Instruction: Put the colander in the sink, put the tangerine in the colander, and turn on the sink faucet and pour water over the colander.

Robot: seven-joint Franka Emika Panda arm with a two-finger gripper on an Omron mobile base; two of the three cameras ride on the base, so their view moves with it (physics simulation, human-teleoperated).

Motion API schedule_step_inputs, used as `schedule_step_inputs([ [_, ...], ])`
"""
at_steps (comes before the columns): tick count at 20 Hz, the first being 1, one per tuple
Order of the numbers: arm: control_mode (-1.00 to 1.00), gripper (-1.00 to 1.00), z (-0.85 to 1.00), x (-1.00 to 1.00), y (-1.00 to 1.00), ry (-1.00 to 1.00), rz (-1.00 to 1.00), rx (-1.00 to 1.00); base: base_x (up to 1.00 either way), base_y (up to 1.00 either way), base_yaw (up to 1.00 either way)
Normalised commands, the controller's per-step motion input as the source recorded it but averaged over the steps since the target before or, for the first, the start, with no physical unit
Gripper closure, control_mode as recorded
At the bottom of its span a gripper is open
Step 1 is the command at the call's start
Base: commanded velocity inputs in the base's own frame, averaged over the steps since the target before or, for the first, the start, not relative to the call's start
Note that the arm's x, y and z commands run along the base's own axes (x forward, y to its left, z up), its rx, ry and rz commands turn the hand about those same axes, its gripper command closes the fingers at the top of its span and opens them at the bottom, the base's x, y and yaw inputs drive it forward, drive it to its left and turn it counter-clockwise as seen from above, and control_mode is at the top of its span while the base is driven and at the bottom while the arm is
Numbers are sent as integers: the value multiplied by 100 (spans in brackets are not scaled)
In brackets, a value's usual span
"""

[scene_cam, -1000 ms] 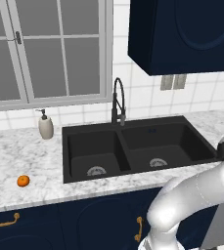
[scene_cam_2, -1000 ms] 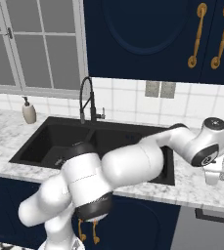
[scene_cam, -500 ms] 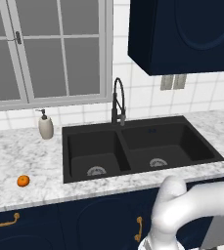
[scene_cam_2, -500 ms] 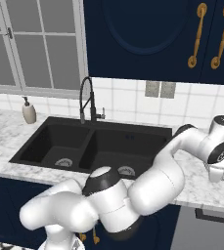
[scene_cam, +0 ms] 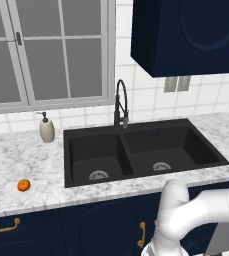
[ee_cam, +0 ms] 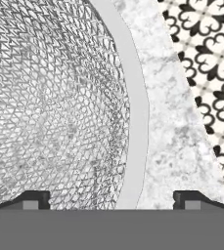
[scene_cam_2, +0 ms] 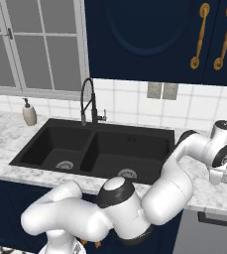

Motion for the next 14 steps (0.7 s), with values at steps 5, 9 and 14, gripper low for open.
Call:
schedule_step_inputs([
  [5, -100, -100, -22, 27, -15, -1, -5, 0, 0, 0, 0],
  [9, -100, 100, -34, 2, -3, 0, -3, 0, 0, 0, 0],
  [14, -100, 100, -37, -32, 0, -13, 0, 0, 0, 0, 0],
])
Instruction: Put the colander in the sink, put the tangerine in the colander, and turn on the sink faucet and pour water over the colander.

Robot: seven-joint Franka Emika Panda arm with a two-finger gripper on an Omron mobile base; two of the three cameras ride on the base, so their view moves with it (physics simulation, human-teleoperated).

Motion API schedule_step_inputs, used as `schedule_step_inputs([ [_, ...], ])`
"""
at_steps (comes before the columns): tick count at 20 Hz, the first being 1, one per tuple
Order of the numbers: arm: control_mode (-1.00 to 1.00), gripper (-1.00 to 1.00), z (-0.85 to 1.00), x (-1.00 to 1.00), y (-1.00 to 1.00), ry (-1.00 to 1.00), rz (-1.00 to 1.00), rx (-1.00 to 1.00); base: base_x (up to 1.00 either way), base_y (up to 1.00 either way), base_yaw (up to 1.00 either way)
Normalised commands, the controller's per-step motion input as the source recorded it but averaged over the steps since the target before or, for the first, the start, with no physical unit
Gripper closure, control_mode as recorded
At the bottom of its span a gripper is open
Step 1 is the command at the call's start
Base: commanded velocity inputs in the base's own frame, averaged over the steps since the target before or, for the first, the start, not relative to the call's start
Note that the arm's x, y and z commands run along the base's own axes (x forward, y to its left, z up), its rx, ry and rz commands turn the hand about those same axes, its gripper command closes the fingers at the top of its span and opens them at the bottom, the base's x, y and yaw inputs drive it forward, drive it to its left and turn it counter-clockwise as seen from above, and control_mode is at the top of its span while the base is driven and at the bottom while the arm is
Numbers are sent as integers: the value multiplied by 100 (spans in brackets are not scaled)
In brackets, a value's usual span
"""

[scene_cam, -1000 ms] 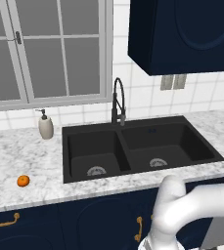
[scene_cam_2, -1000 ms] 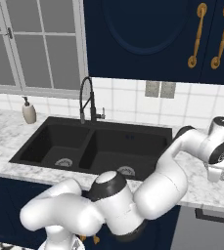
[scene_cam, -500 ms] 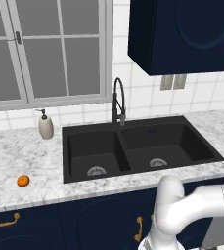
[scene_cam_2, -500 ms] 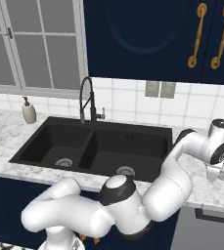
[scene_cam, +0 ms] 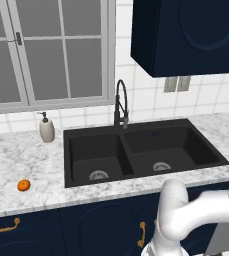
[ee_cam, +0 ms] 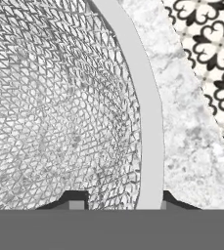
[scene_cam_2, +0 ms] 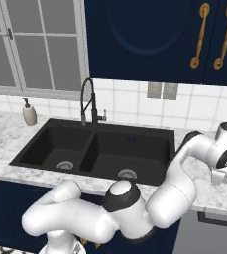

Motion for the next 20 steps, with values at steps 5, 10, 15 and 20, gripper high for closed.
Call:
schedule_step_inputs([
  [5, -100, 100, -23, -31, 31, -26, -1, -7, 0, 0, 0],
  [10, -100, 100, 7, -13, 75, -29, 0, -11, 0, 0, 0],
  [15, -100, 100, 43, -43, 100, -25, 2, -16, 0, 0, 0],
  [20, -100, 100, 72, -77, 100, -8, 9, -22, 0, 0, 0],
])
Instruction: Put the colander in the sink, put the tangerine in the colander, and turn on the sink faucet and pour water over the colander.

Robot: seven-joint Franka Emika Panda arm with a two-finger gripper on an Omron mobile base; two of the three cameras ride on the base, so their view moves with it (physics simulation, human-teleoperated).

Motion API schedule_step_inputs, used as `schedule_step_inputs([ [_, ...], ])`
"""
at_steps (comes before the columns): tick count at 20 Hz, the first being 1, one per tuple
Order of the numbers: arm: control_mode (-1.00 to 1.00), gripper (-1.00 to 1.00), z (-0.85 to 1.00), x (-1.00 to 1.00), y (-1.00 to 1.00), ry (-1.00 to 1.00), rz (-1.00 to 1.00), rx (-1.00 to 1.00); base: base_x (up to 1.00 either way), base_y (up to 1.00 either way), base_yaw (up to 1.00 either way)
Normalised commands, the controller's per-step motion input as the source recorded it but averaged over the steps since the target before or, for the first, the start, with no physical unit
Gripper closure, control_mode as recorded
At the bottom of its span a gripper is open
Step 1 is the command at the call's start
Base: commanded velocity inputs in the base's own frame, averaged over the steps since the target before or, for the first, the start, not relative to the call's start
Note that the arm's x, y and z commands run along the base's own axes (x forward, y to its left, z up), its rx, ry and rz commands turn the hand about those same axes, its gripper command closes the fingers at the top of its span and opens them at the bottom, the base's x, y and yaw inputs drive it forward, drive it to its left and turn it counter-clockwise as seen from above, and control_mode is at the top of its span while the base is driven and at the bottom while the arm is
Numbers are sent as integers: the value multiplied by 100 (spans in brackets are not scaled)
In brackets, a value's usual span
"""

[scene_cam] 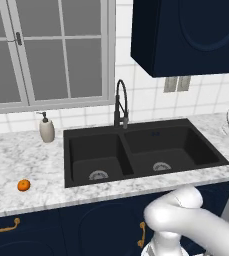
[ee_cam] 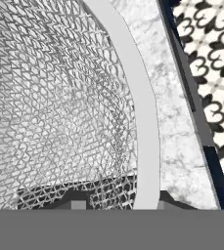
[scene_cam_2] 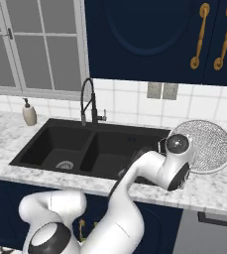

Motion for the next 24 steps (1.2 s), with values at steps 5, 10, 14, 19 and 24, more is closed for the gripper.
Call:
schedule_step_inputs([
  [5, -100, 100, 86, -59, 100, 0, 4, -9, 0, 0, 0],
  [10, -100, 100, 71, -43, 100, 3, 1, 5, 0, 0, 0],
  [14, -100, 100, 50, -17, 100, 17, 5, 6, 0, 0, 0],
  [19, -100, 100, 50, -2, 100, 17, 11, 13, 0, 0, 0],
  [24, -100, 100, 60, -14, 77, 1, 9, 28, 0, 0, 0],
])
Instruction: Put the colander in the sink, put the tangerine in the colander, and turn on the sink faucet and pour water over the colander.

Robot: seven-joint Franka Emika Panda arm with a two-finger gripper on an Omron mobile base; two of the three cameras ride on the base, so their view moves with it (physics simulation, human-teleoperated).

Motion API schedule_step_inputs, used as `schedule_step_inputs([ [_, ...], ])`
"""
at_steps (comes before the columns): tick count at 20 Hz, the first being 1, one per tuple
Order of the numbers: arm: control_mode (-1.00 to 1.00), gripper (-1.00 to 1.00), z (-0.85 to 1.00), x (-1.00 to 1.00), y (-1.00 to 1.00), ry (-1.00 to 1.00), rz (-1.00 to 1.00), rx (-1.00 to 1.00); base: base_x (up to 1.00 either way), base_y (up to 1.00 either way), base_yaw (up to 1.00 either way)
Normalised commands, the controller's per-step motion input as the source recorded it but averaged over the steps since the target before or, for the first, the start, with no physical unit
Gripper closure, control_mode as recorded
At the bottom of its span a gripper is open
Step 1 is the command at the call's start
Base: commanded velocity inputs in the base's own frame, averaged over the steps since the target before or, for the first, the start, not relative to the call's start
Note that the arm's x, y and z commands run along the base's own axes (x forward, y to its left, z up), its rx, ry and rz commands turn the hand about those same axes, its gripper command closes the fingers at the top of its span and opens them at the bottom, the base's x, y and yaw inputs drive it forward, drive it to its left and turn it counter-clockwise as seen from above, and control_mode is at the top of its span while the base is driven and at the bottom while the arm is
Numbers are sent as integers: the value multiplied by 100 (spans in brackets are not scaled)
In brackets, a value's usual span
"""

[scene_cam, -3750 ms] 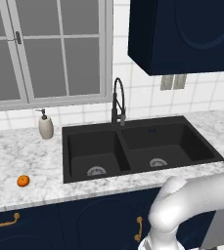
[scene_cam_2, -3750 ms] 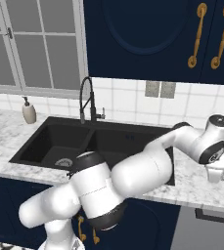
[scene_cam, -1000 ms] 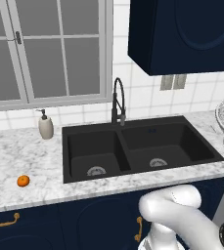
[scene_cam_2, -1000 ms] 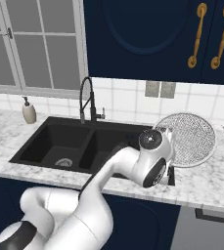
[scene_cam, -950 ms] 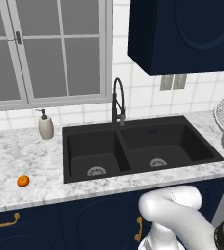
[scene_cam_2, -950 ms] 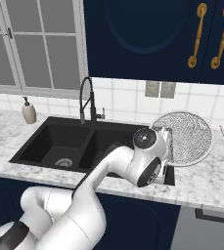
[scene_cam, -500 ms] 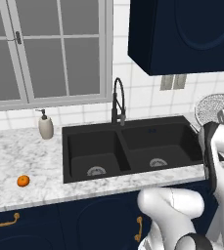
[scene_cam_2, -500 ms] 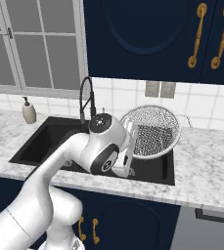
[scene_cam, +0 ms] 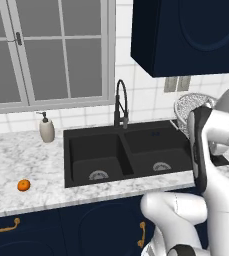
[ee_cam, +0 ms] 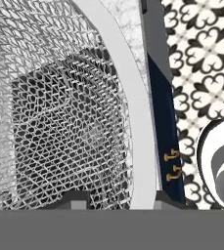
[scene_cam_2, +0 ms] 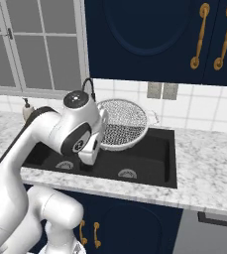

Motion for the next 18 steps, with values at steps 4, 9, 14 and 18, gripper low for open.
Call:
schedule_step_inputs([
  [4, -100, 100, 54, -20, 76, 0, 8, 27, 0, 0, 0],
  [9, -100, 100, 47, -21, 98, -4, 1, 16, 0, 0, 0],
  [14, -100, 100, 43, -42, 100, -17, -3, 5, 0, 0, 0],
  [18, -100, 100, 24, -35, 100, -10, -7, 0, 0, 0, 0],
])
